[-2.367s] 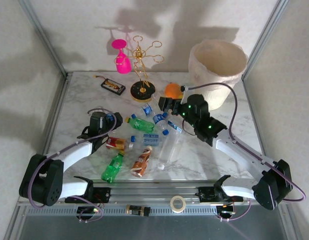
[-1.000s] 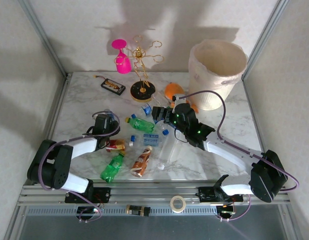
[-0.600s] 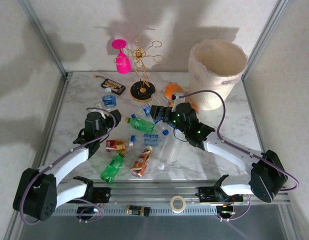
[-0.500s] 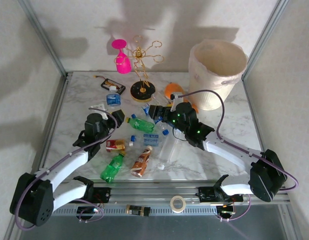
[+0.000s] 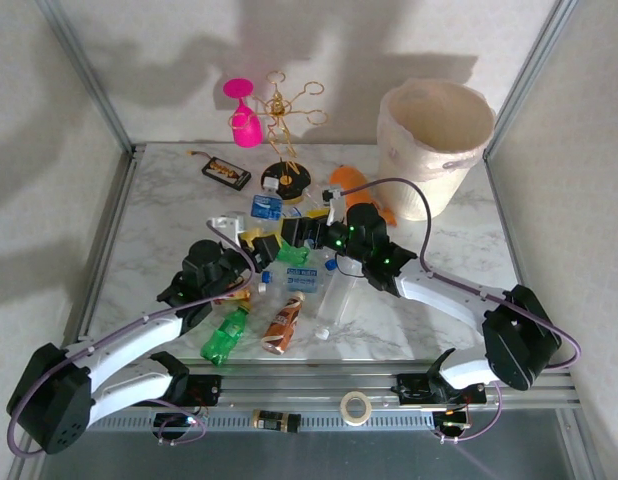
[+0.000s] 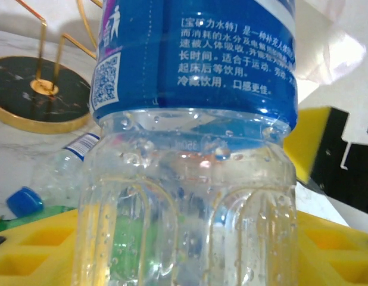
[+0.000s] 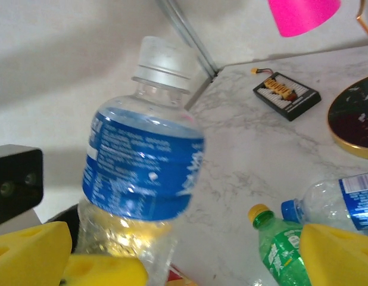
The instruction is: Put the plastic bottles in the bin
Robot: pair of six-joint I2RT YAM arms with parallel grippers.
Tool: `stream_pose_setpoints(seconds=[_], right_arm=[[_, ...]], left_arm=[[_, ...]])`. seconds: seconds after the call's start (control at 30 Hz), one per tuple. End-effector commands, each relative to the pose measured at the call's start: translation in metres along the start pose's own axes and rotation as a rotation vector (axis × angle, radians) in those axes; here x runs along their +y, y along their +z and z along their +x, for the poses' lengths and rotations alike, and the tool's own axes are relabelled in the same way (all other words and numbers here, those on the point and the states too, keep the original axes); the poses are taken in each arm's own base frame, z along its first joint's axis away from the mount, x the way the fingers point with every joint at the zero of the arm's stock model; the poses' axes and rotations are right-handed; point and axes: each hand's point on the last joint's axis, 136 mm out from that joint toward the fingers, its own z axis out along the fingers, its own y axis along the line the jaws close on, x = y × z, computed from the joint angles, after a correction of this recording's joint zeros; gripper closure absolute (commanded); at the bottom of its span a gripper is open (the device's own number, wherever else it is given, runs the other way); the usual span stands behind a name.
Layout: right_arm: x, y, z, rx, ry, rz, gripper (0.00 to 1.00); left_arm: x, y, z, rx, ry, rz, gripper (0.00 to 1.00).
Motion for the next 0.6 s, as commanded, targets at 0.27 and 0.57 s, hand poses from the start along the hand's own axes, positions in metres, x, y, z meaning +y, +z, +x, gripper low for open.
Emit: stream_pose_setpoints(seconds=[0.27, 0.57], right_arm=[[0.017, 0.006, -0.007, -0.016, 0.013, -0.08, 0.07], [0.008, 0.011, 0.001, 0.006, 0.031, -0.051, 0.12]], left_arm=[[-0.047, 0.014, 0.017, 0.04, 0.106, 0.12, 0.63], [-0.062, 0.006, 0.011, -0.011, 0.123, 0.164, 0.63]])
